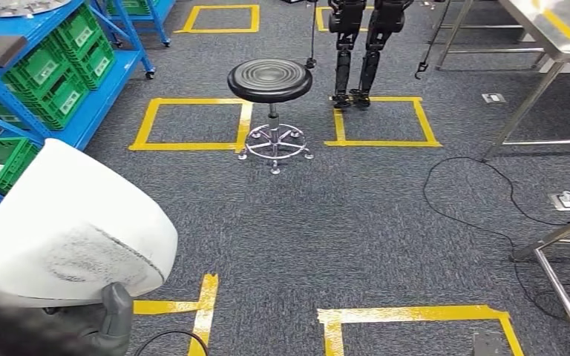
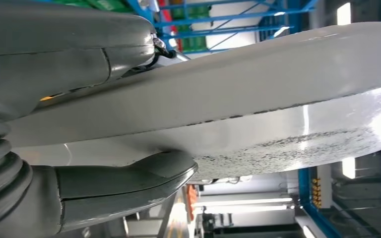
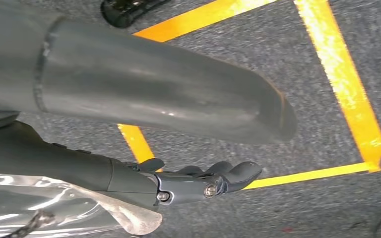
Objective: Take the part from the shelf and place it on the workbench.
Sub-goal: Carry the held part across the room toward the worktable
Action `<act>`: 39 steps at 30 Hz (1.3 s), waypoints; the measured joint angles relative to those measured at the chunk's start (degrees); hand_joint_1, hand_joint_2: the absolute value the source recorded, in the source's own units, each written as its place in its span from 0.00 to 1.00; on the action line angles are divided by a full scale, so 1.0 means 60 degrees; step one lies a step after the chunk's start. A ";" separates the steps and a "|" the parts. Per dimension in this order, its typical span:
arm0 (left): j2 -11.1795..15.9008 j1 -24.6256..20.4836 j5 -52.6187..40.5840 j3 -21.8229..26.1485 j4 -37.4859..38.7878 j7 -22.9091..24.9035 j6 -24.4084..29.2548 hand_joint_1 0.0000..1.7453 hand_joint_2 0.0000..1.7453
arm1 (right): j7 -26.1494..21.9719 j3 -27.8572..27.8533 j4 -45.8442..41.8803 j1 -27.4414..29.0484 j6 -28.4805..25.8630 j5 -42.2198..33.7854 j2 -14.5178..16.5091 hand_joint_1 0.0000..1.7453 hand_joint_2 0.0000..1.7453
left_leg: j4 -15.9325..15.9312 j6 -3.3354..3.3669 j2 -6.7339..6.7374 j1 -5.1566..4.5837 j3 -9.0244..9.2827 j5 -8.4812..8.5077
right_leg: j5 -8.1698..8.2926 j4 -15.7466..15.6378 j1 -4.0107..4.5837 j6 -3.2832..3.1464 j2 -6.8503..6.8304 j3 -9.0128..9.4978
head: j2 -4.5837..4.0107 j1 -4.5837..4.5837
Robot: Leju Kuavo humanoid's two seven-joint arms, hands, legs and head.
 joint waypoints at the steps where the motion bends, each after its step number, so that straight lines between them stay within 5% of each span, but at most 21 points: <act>1: 0.0015 0.0033 0.0033 -0.0005 -0.0019 0.0002 0.0075 1.00 1.00 | 0.0005 0.0032 0.0004 0.0007 0.0018 0.0045 0.0013 0.00 0.00 | -0.0096 0.0017 -0.0082 -0.0010 0.0021 -0.0022 | 0.0037 0.0003 -0.0026 0.0066 0.0117 -0.0061 | 0.0000 -0.0002; 3: 0.0043 0.0078 0.0128 -0.0034 -0.0071 -0.0030 0.0235 1.00 1.00 | 0.0014 0.0095 0.0005 0.0049 0.0024 0.0153 0.0020 0.00 0.00 | -0.0197 0.0062 0.0140 -0.0023 0.0040 0.0045 | 0.0097 -0.0001 -0.0068 0.0193 0.0239 -0.0189 | 0.0000 -0.0003; 5: 0.0070 0.0085 0.0207 -0.0113 -0.0118 -0.0116 0.0424 1.00 1.00 | 0.0042 0.0158 0.0007 0.0063 -0.0015 0.0240 0.0020 0.00 0.00 | -0.0331 0.0141 0.0419 0.0001 0.0068 0.0145 | -0.0137 0.0355 -0.0037 0.0257 -0.0194 -0.0441 | 0.0000 0.0037; 7: 0.0127 0.0088 0.0266 -0.0234 -0.0140 -0.0168 0.0605 1.00 1.00 | 0.0034 0.0216 0.0010 -0.0009 -0.0041 0.0271 -0.0012 0.00 0.00 | -0.0378 0.0185 0.0732 -0.0006 0.0053 0.0184 | -0.0755 0.1460 -0.0010 0.0303 -0.0788 -0.0977 | 0.0000 0.0074; 9: 0.0210 0.0074 0.0339 -0.0336 -0.0144 -0.0166 0.0694 1.00 1.00 | -0.0042 0.0249 0.0013 -0.0078 -0.0043 0.0254 -0.0084 0.00 0.00 | -0.0371 0.0193 0.1057 -0.0021 0.0026 0.0186 | -0.1185 0.2538 -0.0025 0.0375 -0.0980 -0.1433 | 0.0000 0.0080; 10: 0.0250 0.0055 0.0365 -0.0373 -0.0145 -0.0165 0.0711 1.00 1.00 | -0.0071 0.0252 0.0014 -0.0086 -0.0047 0.0247 -0.0128 0.00 0.00 | -0.0369 0.0189 0.1197 -0.0020 0.0022 0.0182 | -0.1158 0.2642 -0.0040 0.0405 -0.1022 -0.1427 | 0.0000 0.0086; 11: 0.0281 0.0028 0.0387 -0.0405 -0.0145 -0.0164 0.0719 1.00 1.00 | -0.0082 0.0253 0.0014 -0.0085 -0.0054 0.0240 -0.0172 0.00 0.00 | -0.0364 0.0177 0.1320 -0.0014 0.0026 0.0174 | -0.0970 0.2359 -0.0058 0.0429 -0.1076 -0.1216 | 0.0000 0.0093; 14: 0.0330 -0.0090 0.0476 -0.0495 -0.0144 -0.0173 0.0690 1.00 1.00 | -0.0019 0.0249 0.0014 -0.0106 -0.0110 0.0229 -0.0274 0.00 0.00 | -0.0295 0.0063 0.1622 -0.0027 0.0040 0.0101 | -0.0316 0.0423 -0.0044 0.0412 -0.1563 -0.0044 | 0.0000 0.0124; 17: 0.0345 -0.0264 0.0639 -0.0582 -0.0123 -0.0250 0.0458 1.00 1.00 | 0.0141 0.0239 0.0014 -0.0081 -0.0247 0.0098 -0.0288 0.00 0.00 | -0.0232 -0.0072 0.1849 -0.0073 0.0045 0.0052 | -0.0248 -0.0063 0.0018 0.0206 -0.1577 0.0221 | 0.0000 0.0135; 18: 0.0343 -0.0342 0.0693 -0.0619 -0.0110 -0.0280 0.0318 1.00 1.00 | 0.0192 0.0224 0.0014 -0.0038 -0.0302 -0.0002 -0.0286 0.00 0.00 | -0.0226 -0.0117 0.1876 -0.0058 0.0046 0.0030 | -0.0233 -0.0064 0.0013 0.0146 -0.1495 0.0207 | 0.0000 0.0140; 20: 0.0322 -0.0529 0.0779 -0.0670 -0.0038 -0.0321 -0.0069 1.00 1.00 | 0.0250 0.0145 0.0010 0.0031 -0.0389 -0.0220 -0.0255 0.00 0.00 | 0.0100 -0.0199 0.1574 -0.0014 -0.0066 -0.0244 | -0.0188 -0.0089 -0.0012 0.0031 -0.1323 0.0201 | 0.0000 0.0122; 23: 0.0282 -0.0719 0.0846 -0.0691 0.0189 -0.0352 -0.0539 1.00 1.00 | 0.0251 -0.0017 -0.0009 0.0055 -0.0422 -0.0420 -0.0210 0.00 0.00 | 0.1866 -0.0237 0.1040 0.0014 -0.0820 -0.1174 | -0.0153 -0.0098 -0.0008 -0.0076 -0.0989 0.0185 | 0.0000 0.0095; 25: 0.0269 -0.0780 0.0864 -0.0699 0.0314 -0.0352 -0.0607 1.00 1.00 | 0.0248 -0.0088 -0.0016 0.0087 -0.0423 -0.0444 -0.0190 0.00 0.00 | 0.2620 -0.0211 0.0991 0.0012 -0.1180 -0.1318 | -0.0144 -0.0089 0.0017 -0.0093 -0.0699 0.0183 | 0.0000 0.0095; 27: 0.0252 -0.0838 0.0863 -0.0700 0.0389 -0.0352 -0.0629 1.00 1.00 | 0.0249 -0.0155 -0.0016 0.0119 -0.0420 -0.0444 -0.0159 0.00 0.00 | 0.1958 -0.0140 0.0881 0.0011 -0.0918 -0.0718 | -0.0142 -0.0064 0.0024 -0.0091 -0.0391 0.0202 | 0.0000 0.0089; 29: 0.0235 -0.0877 0.0847 -0.0700 0.0439 -0.0352 -0.0638 1.00 1.00 | 0.0258 -0.0197 -0.0016 0.0116 -0.0404 -0.0444 -0.0123 0.00 0.00 | 0.0704 -0.0057 0.0381 0.0034 -0.0410 -0.0052 | -0.0146 -0.0013 0.0023 -0.0059 -0.0116 0.0183 | 0.0000 0.0089; 31: 0.0202 -0.0907 0.0819 -0.0698 0.0481 -0.0350 -0.0636 1.00 1.00 | 0.0257 -0.0223 -0.0016 0.0104 -0.0353 -0.0439 -0.0090 0.00 0.00 | 0.0072 -0.0026 -0.0027 0.0036 -0.0187 0.0106 | -0.0115 0.0030 -0.0021 0.0048 0.0119 0.0065 | 0.0000 0.0088; 33: 0.0132 -0.0951 0.0783 -0.0686 0.0513 -0.0349 -0.0646 1.00 1.00 | 0.0231 -0.0235 -0.0016 0.0134 -0.0300 -0.0421 -0.0060 0.00 0.00 | -0.0055 0.0014 0.0067 0.0011 -0.0165 0.0091 | -0.0052 0.0010 -0.0087 0.0203 0.0341 -0.0071 | 0.0000 0.0088; 34: 0.0085 -0.0973 0.0768 -0.0671 0.0522 -0.0349 -0.0668 1.00 1.00 | 0.0207 -0.0235 -0.0016 0.0159 -0.0295 -0.0412 -0.0048 0.00 0.00 | -0.0122 0.0060 0.0189 0.0014 -0.0143 0.0130 | -0.0069 0.0036 -0.0090 0.0256 0.0281 -0.0134 | 0.0000 0.0096; 36: -0.0017 -0.0998 0.0748 -0.0625 0.0529 -0.0365 -0.0780 1.00 1.00 | 0.0152 -0.0241 -0.0018 0.0176 -0.0331 -0.0426 -0.0019 0.00 0.00 | -0.0269 0.0147 0.0481 0.0030 -0.0087 0.0208 | -0.0379 0.0548 -0.0043 0.0314 -0.0243 -0.0434 | 0.0000 0.0140; 37: -0.0058 -0.1000 0.0748 -0.0598 0.0537 -0.0388 -0.0853 1.00 1.00 | 0.0120 -0.0248 -0.0022 0.0168 -0.0359 -0.0436 -0.0007 0.00 0.00 | -0.0295 0.0172 0.0630 0.0015 -0.0075 0.0220 | -0.0663 0.1070 -0.0023 0.0327 -0.0602 -0.0680 | 0.0000 0.0162; 39: -0.0136 -0.1003 0.0740 -0.0546 0.0578 -0.0459 -0.0989 1.00 1.00 | 0.0071 -0.0273 -0.0045 0.0148 -0.0409 -0.0451 0.0005 0.00 0.00 | -0.0299 0.0197 0.0943 -0.0017 -0.0078 0.0214 | -0.1210 0.2331 -0.0018 0.0382 -0.0940 -0.1274 | 0.0000 0.0188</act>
